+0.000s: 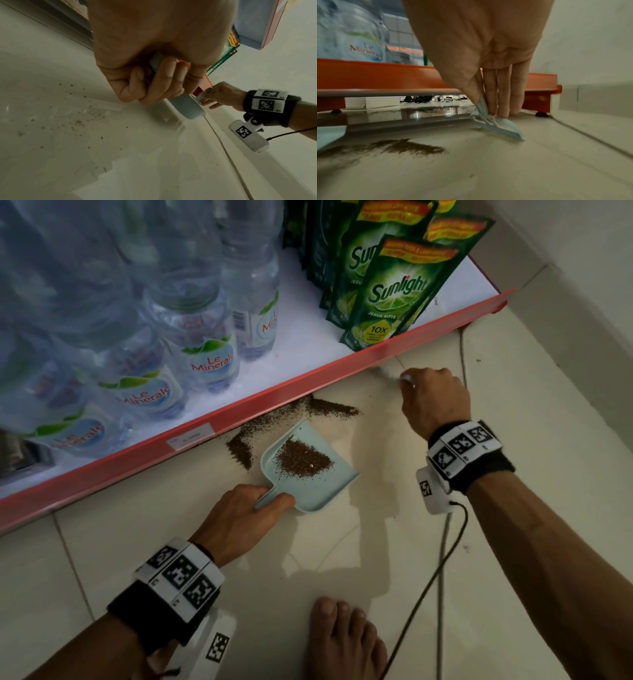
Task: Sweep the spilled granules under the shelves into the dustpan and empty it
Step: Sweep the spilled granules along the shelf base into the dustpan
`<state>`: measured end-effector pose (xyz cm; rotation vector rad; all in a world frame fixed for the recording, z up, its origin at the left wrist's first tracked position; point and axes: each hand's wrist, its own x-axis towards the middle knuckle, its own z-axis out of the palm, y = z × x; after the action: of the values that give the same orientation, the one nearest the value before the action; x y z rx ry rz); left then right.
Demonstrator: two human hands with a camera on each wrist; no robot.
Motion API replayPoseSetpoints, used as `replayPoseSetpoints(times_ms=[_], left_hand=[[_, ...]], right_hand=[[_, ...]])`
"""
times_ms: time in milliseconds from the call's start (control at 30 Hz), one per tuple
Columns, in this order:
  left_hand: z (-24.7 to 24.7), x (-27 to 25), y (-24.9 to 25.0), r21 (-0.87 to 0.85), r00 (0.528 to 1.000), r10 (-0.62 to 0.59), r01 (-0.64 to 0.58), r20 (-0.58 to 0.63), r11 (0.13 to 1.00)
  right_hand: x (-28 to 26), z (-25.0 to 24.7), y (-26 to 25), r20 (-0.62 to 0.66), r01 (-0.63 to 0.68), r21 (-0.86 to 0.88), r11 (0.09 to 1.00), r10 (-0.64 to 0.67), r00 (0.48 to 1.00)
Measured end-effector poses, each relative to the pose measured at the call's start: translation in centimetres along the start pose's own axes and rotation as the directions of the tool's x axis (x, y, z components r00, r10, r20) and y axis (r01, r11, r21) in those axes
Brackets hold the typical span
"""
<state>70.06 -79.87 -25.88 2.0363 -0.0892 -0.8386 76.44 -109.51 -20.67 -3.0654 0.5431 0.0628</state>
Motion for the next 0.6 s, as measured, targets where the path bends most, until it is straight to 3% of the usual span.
replayPoseSetpoints(times_ms=[67, 167, 233, 300, 367, 500, 600], left_hand=[[0.1, 0.1, 0.0, 0.008, 1.0, 0.006, -0.006, 0.004, 1.0], [0.3, 0.1, 0.1, 0.014, 1.0, 0.007, -0.007, 0.002, 1.0], [0.3, 0.0, 0.0, 0.004, 1.0, 0.009, -0.009, -0.003, 1.0], [0.2, 0.0, -0.2, 0.0, 1.0, 0.019, -0.019, -0.004, 1.0], [0.0, -0.1, -0.3, 0.004, 1.0, 0.017, -0.017, -0.011, 1.0], [-0.4, -0.3, -0.7, 0.006, 0.999, 0.004, -0.004, -0.033, 1.0], [-0.6, -0.5, -1.1, 0.004, 0.999, -0.008, 0.008, -0.05, 1.0]], right_hand=[[-0.8, 0.6, -1.3, 0.083, 0.025, 0.05, 0.998, -0.029, 0.996], [-3.9, 1.1, -4.6, 0.118, 0.205, 0.233, 0.951, -0.237, 0.964], [-5.5, 0.7, -6.1, 0.066, 0.312, 0.34, 0.887, -0.353, 0.933], [-5.6, 0.0, -6.3, 0.004, 0.332, 0.41, 0.85, -0.366, 0.931], [-4.4, -0.7, -5.1, -0.017, 0.299, 0.389, 0.871, -0.318, 0.948], [-0.6, -0.2, -1.8, -0.059, 0.052, 0.063, 0.997, -0.049, 0.997], [1.4, 1.1, -1.9, -0.008, -0.076, 0.06, 0.995, 0.077, 0.997]])
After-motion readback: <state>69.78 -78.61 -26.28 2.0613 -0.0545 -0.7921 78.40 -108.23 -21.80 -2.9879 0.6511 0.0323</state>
